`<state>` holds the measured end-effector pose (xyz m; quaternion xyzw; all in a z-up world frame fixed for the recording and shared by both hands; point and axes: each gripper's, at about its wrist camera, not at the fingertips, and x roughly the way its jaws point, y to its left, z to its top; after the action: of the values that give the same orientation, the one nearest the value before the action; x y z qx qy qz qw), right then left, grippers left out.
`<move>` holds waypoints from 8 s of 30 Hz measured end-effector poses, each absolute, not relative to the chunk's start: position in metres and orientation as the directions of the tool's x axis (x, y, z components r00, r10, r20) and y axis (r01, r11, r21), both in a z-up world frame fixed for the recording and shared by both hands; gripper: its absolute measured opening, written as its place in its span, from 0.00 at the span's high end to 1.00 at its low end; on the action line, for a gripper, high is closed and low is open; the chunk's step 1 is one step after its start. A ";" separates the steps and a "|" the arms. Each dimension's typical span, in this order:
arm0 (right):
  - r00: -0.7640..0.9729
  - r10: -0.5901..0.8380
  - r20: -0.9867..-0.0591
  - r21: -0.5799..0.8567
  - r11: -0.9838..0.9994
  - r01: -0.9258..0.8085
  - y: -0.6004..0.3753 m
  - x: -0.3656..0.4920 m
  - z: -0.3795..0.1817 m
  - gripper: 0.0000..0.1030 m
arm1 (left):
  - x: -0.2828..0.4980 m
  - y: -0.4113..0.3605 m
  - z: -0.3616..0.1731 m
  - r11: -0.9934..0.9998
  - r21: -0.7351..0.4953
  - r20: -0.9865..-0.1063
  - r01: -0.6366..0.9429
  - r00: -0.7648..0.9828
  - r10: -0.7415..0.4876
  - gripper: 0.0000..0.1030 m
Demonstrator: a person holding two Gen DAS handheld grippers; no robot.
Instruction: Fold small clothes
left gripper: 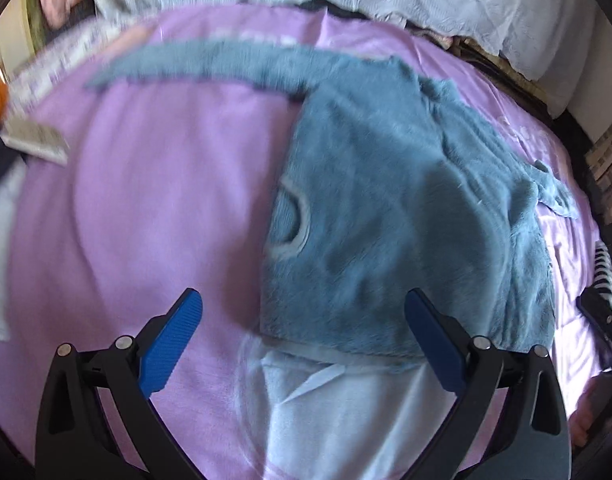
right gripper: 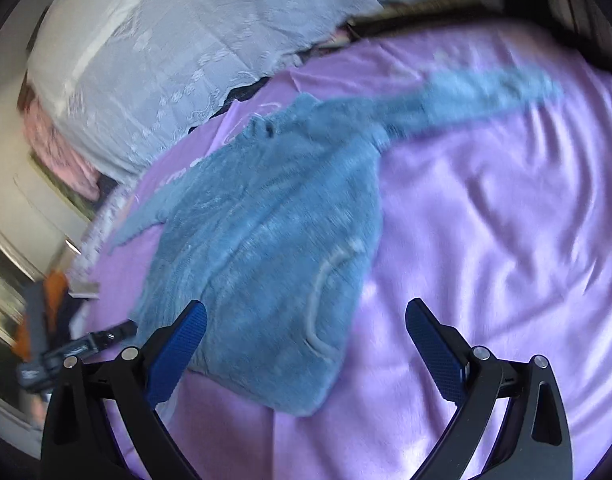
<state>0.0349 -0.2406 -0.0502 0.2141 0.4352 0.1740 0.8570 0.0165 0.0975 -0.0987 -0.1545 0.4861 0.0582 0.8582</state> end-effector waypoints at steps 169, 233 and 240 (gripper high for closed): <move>0.523 0.410 -0.747 0.284 0.908 -0.306 -0.133 0.325 -0.066 0.55 | 0.346 0.028 -0.106 0.990 0.094 -0.826 -0.109 0.546 0.139 0.04; 0.765 -0.204 -0.610 0.685 0.349 0.639 -0.502 0.179 -0.115 0.92 | 0.244 -0.092 -0.107 1.000 -0.011 -0.838 -0.020 0.546 0.002 0.04; 0.855 -0.149 -0.497 0.685 0.538 0.492 -0.479 0.180 -0.070 0.92 | 0.238 -0.036 -0.070 0.997 -0.013 -0.808 -0.075 0.588 0.034 0.04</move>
<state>0.1797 -0.4794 -0.0700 0.4428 0.1936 -0.1872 0.8552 0.2380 -0.0365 -0.0695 -0.0226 0.4527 0.0304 0.8908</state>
